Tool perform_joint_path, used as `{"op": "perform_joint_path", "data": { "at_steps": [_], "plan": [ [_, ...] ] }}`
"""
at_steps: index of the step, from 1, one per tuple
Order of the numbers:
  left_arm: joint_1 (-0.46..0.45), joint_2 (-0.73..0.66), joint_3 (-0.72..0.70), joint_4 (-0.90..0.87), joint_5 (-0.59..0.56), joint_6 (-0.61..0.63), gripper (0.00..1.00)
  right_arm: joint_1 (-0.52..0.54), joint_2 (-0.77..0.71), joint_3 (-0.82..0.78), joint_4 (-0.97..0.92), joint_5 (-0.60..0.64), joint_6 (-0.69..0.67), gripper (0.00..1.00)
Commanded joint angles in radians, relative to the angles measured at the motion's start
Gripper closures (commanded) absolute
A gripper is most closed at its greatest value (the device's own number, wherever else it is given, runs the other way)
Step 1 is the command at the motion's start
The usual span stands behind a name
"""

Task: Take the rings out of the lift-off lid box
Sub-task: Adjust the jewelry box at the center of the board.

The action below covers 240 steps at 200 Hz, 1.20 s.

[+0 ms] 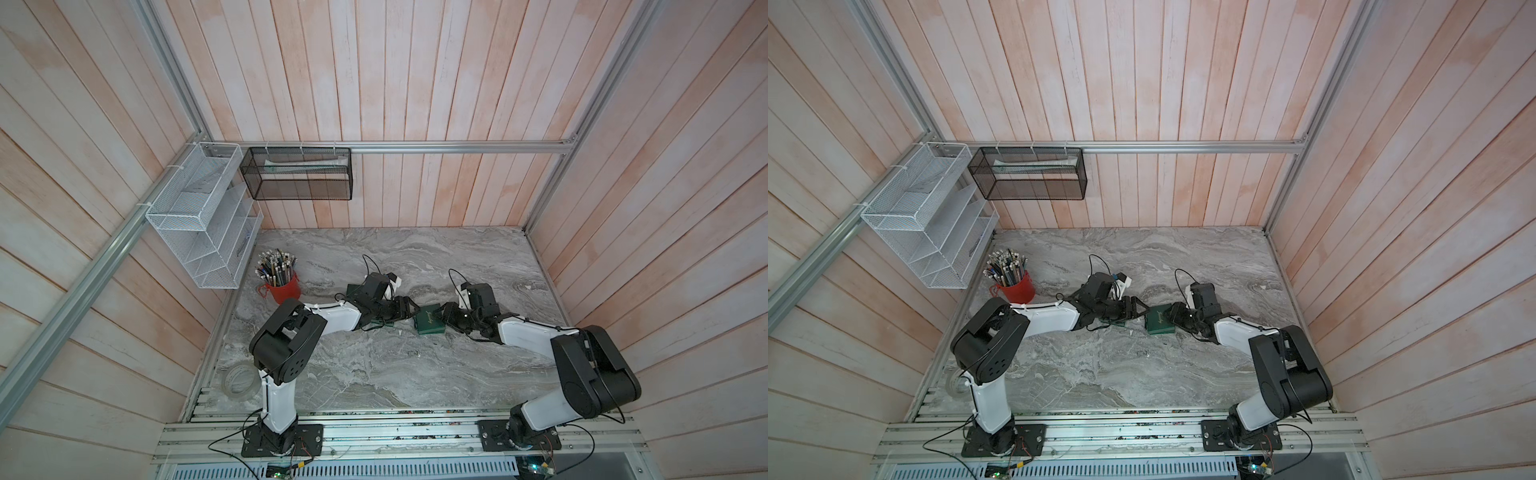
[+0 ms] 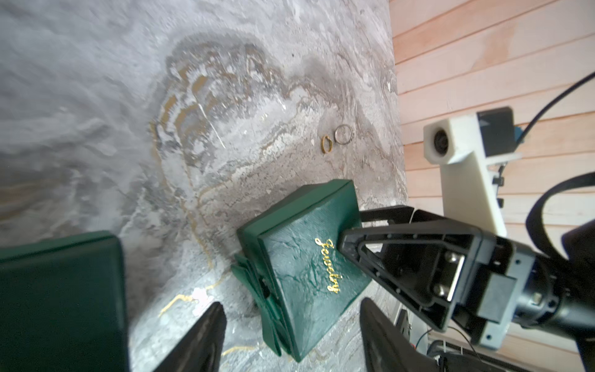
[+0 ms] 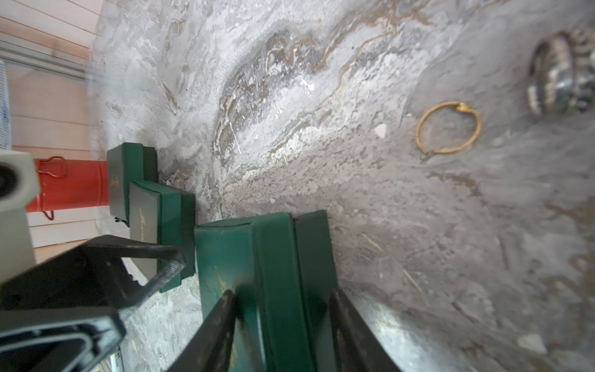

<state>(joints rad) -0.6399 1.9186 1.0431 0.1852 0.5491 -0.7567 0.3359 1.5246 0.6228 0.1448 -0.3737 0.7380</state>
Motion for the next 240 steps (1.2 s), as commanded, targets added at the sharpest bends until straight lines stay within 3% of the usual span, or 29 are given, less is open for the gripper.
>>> {"op": "perform_joint_path", "data": {
  "at_steps": [1,81,138,190,240],
  "plan": [
    [-0.009,0.036,-0.016,0.054,0.042,-0.040,0.31,-0.010,0.018,-0.047,0.012,-0.017,0.020,0.56],
    [-0.041,0.086,0.011,0.059,0.060,-0.059,0.31,-0.022,0.053,-0.075,0.021,-0.049,0.045,0.60],
    [-0.041,0.100,0.025,0.046,0.025,-0.072,0.30,-0.021,0.083,-0.089,-0.001,-0.039,0.053,0.60],
    [-0.041,0.086,0.019,0.024,-0.019,-0.073,0.30,-0.026,0.151,-0.134,0.076,-0.094,0.101,0.68],
    [-0.042,0.100,0.040,-0.003,-0.028,-0.067,0.29,-0.029,0.174,-0.143,0.086,-0.108,0.101,0.69]
  ]
}}
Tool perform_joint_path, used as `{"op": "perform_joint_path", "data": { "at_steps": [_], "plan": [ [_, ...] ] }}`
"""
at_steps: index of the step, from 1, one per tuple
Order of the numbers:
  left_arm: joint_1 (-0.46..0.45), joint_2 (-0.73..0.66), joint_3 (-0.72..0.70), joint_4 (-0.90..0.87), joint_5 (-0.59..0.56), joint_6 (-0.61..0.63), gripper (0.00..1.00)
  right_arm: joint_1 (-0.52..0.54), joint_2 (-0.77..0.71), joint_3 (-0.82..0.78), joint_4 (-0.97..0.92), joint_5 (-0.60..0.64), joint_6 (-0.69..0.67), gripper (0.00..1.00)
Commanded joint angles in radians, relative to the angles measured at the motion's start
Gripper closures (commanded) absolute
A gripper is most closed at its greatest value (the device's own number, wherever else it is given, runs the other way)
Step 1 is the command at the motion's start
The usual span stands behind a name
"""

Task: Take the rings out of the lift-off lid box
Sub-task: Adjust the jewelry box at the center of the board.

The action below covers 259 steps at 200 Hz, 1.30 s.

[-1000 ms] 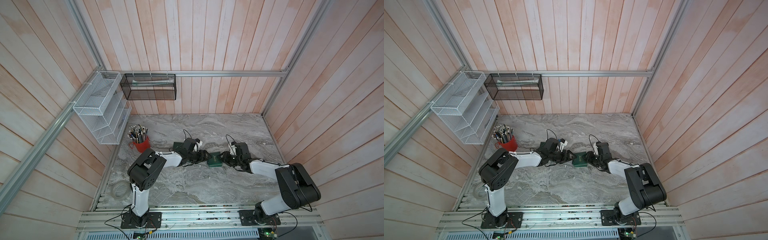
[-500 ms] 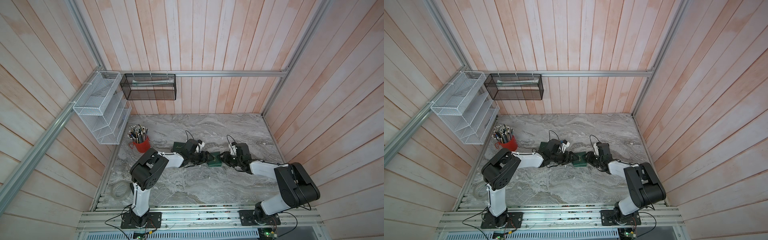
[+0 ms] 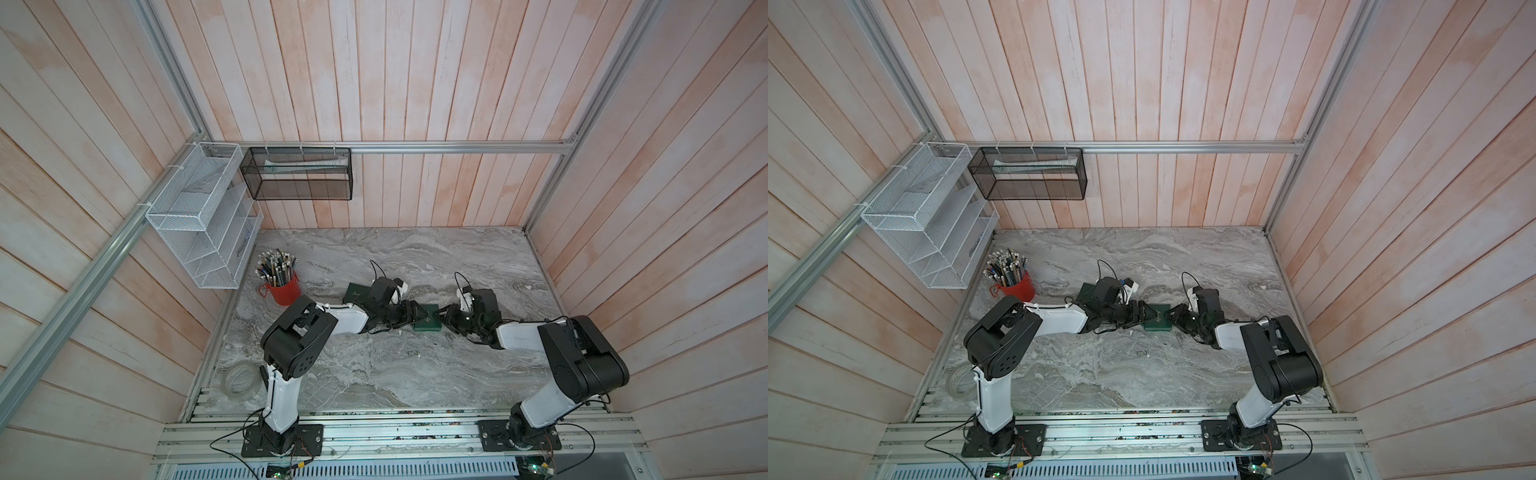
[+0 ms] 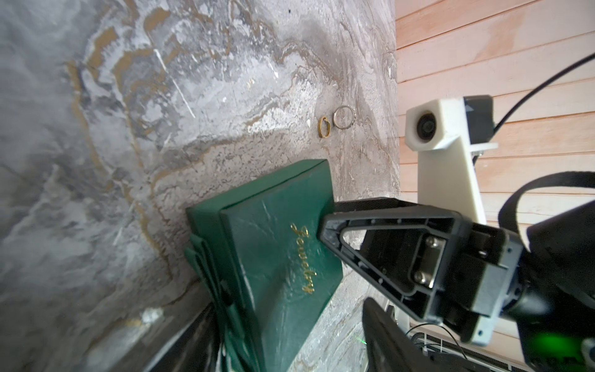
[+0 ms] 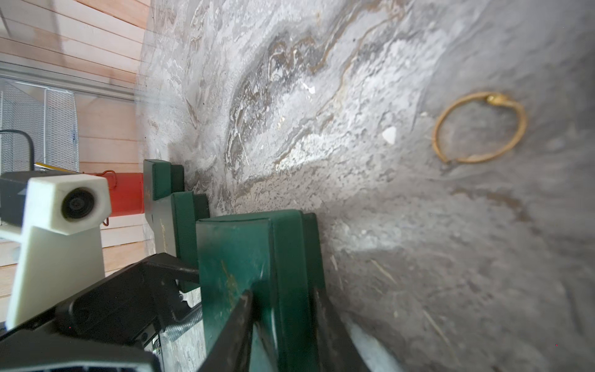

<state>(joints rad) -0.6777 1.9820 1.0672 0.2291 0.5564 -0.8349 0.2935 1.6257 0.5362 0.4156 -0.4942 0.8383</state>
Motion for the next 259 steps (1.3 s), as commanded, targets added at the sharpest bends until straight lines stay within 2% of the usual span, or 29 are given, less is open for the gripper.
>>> {"op": "perform_joint_path", "data": {
  "at_steps": [1,22,35,64,103,132,158,172,195,218,259],
  "plan": [
    [-0.005,0.037,0.016,-0.047,-0.035,0.011,0.29,0.013,0.073,-0.056,-0.185,0.012,0.002,0.69],
    [-0.005,0.030,0.019,-0.055,-0.038,0.016,0.28,0.013,0.074,-0.054,-0.180,0.010,-0.012,0.69],
    [-0.005,0.006,0.012,-0.051,-0.049,0.023,0.27,0.013,0.048,-0.043,-0.210,0.029,-0.033,0.65],
    [0.014,-0.099,0.041,-0.142,-0.142,0.085,0.22,0.007,-0.052,0.009,-0.370,0.169,-0.088,0.62],
    [0.093,-0.192,0.064,-0.261,-0.232,0.160,0.21,-0.011,-0.104,0.102,-0.530,0.329,-0.143,0.60],
    [0.100,-0.231,0.088,-0.391,-0.351,0.243,0.20,0.004,-0.156,0.133,-0.563,0.369,-0.174,0.42],
    [0.105,-0.221,0.096,-0.484,-0.460,0.304,0.18,0.042,-0.230,0.175,-0.617,0.465,-0.224,0.22],
    [0.106,-0.208,0.099,-0.501,-0.458,0.313,0.18,0.055,-0.286,0.171,-0.594,0.457,-0.240,0.16],
    [0.097,-0.180,0.099,-0.520,-0.437,0.306,0.18,0.077,-0.387,0.132,-0.493,0.380,-0.241,0.11],
    [0.060,-0.139,0.129,-0.588,-0.514,0.319,0.18,0.110,-0.433,0.104,-0.438,0.365,-0.226,0.09],
    [0.004,-0.066,0.203,-0.693,-0.656,0.336,0.17,0.136,-0.419,0.085,-0.434,0.349,-0.219,0.08]
  ]
}}
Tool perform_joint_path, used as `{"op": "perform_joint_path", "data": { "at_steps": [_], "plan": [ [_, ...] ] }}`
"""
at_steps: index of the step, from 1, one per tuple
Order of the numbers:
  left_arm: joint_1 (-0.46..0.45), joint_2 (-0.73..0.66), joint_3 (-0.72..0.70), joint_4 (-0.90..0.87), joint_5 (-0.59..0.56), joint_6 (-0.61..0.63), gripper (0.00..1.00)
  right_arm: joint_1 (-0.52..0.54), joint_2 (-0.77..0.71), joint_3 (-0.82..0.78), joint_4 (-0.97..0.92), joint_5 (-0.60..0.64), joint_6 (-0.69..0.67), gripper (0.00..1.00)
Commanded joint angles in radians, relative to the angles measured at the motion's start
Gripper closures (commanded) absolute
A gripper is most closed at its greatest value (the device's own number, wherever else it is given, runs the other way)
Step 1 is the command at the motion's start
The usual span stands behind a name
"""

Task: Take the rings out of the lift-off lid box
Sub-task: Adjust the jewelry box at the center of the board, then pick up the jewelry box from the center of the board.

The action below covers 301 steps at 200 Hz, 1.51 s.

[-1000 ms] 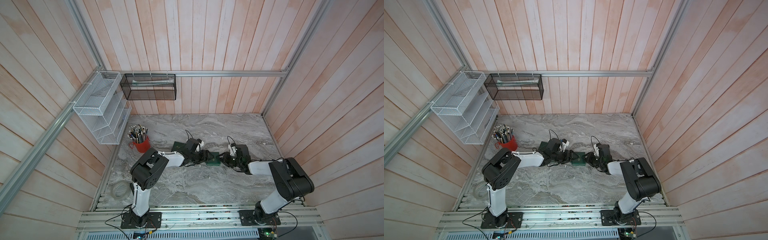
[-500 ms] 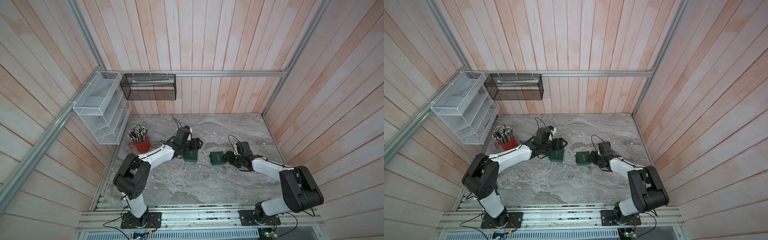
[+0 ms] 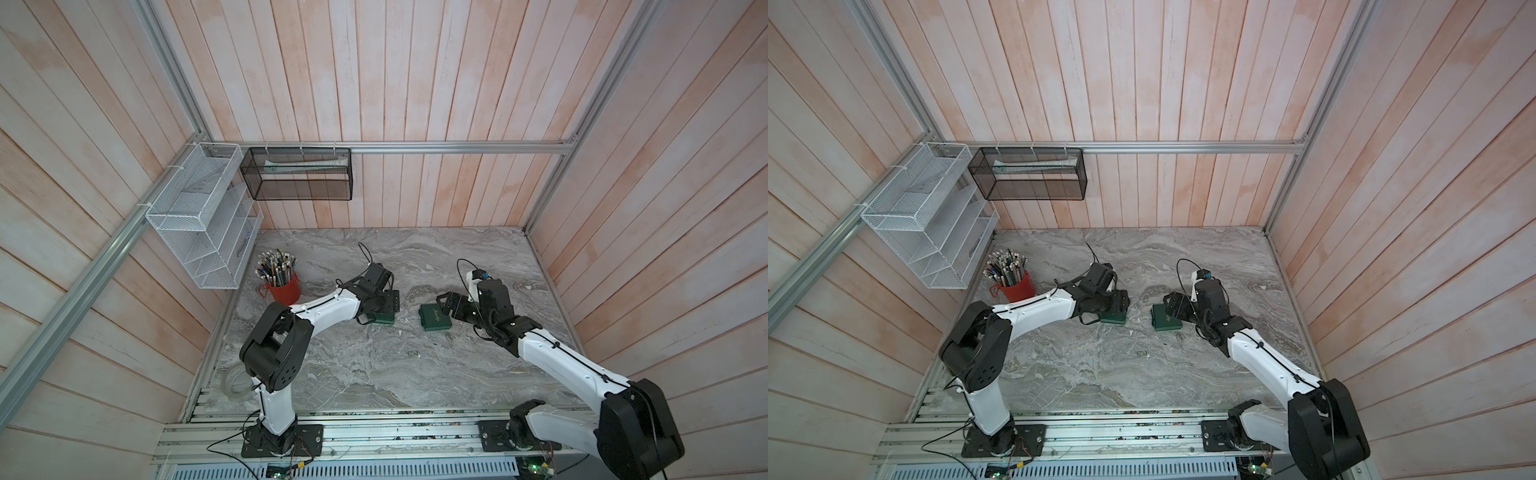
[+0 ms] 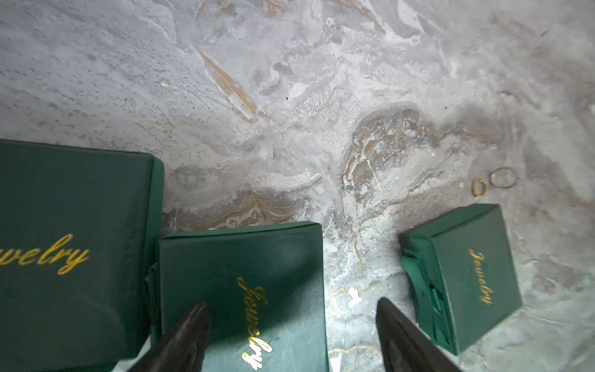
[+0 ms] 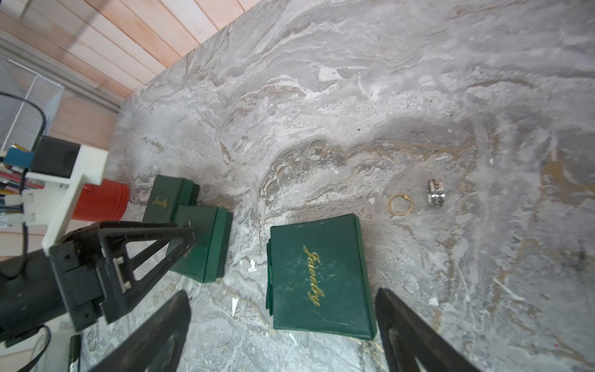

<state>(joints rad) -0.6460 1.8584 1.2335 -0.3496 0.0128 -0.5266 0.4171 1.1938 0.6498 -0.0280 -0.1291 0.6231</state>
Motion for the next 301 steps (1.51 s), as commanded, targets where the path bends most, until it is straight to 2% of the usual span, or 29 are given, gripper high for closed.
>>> {"op": "perform_joint_path", "data": {
  "at_steps": [1,44,73,141,184,223,301],
  "plan": [
    [-0.028,0.060,0.039,-0.117,-0.117,0.028,0.17,0.013,0.012,-0.030,0.010,-0.017,-0.004,0.08],
    [-0.075,0.069,0.076,-0.184,-0.289,0.028,0.16,0.037,0.020,-0.039,0.014,-0.003,-0.003,0.08],
    [-0.078,0.069,0.081,-0.197,-0.316,0.013,0.13,0.044,0.035,-0.044,0.025,-0.007,-0.003,0.07],
    [-0.074,0.083,0.058,-0.150,-0.285,0.000,0.08,0.049,0.051,-0.049,0.031,-0.010,0.003,0.07],
    [-0.051,0.076,0.017,-0.045,-0.185,-0.013,0.08,0.049,0.045,-0.051,0.032,-0.011,0.011,0.07],
    [-0.041,0.121,0.039,-0.040,-0.172,0.000,0.08,0.049,0.030,-0.060,0.038,-0.009,0.018,0.07],
    [-0.047,0.136,0.033,-0.032,-0.181,-0.001,0.15,0.060,0.022,-0.077,0.068,-0.019,0.038,0.06]
  ]
}}
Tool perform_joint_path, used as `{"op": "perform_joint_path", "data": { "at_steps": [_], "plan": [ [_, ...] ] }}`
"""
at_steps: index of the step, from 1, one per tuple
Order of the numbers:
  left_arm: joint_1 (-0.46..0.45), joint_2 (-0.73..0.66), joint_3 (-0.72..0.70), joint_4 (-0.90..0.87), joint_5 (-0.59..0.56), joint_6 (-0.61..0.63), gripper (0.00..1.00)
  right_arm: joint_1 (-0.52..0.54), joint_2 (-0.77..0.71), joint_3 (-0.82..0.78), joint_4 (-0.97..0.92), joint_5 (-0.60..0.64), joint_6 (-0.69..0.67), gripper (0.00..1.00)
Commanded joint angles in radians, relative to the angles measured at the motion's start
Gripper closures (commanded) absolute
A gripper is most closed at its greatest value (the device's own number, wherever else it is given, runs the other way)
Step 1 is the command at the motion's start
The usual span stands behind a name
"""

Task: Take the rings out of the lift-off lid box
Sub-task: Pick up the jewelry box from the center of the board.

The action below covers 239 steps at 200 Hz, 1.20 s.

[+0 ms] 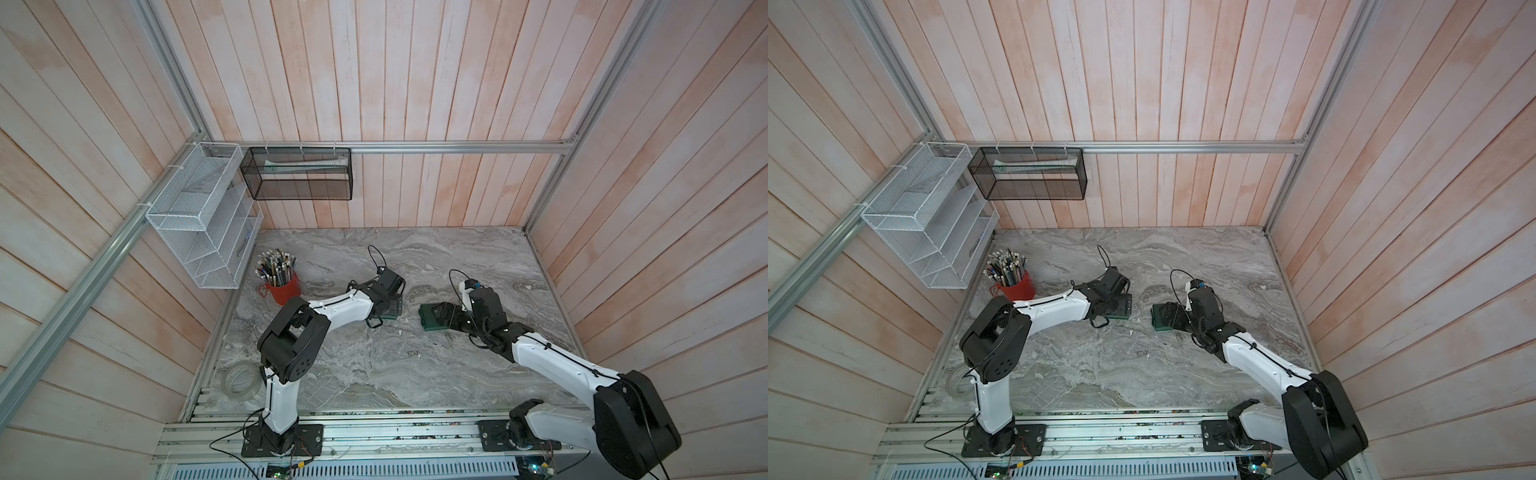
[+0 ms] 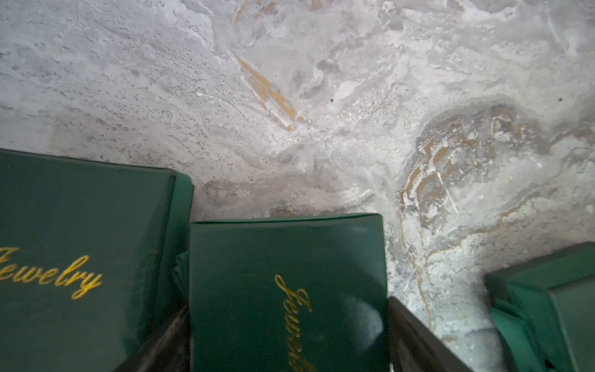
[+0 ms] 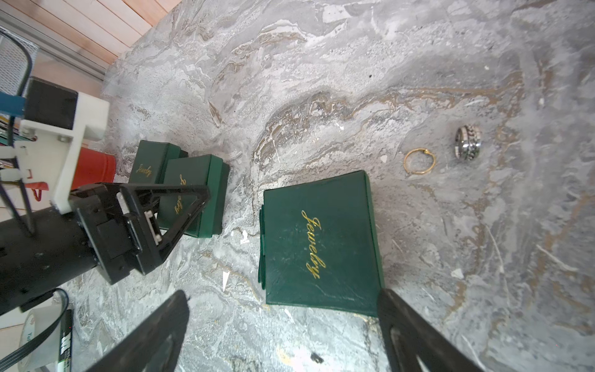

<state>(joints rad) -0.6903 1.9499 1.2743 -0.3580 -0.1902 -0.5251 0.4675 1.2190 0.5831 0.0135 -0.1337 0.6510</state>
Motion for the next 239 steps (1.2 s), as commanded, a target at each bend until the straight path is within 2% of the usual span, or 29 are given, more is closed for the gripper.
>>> {"op": "perform_joint_path", "data": {
  "at_steps": [1,34,63,89,108,161,209,239],
  "plan": [
    [-0.003,0.044,-0.007,-0.024,0.020,-0.003,0.15,0.010,-0.003,-0.010,0.025,-0.015,0.009,0.07],
    [-0.005,0.040,-0.010,-0.035,-0.013,0.002,0.15,0.017,0.001,-0.012,0.024,-0.011,0.009,0.07],
    [-0.005,0.062,0.008,-0.039,0.004,0.011,0.15,0.017,-0.001,-0.014,0.029,-0.009,0.010,0.06],
    [-0.001,0.038,-0.006,-0.017,0.043,-0.005,0.21,0.019,0.001,-0.013,0.032,-0.014,0.013,0.07],
    [0.019,0.004,-0.039,0.022,0.103,-0.026,0.26,0.019,0.004,-0.022,0.052,-0.032,0.022,0.07],
    [0.069,-0.111,-0.105,0.110,0.273,-0.102,0.27,0.020,0.021,-0.040,0.115,-0.080,0.039,0.07],
    [0.095,-0.246,-0.261,0.351,0.502,-0.210,0.27,0.037,0.058,-0.026,0.176,-0.132,0.043,0.08],
    [0.100,-0.301,-0.348,0.442,0.565,-0.253,0.28,0.070,0.099,0.002,0.176,-0.124,0.030,0.09]
  ]
}}
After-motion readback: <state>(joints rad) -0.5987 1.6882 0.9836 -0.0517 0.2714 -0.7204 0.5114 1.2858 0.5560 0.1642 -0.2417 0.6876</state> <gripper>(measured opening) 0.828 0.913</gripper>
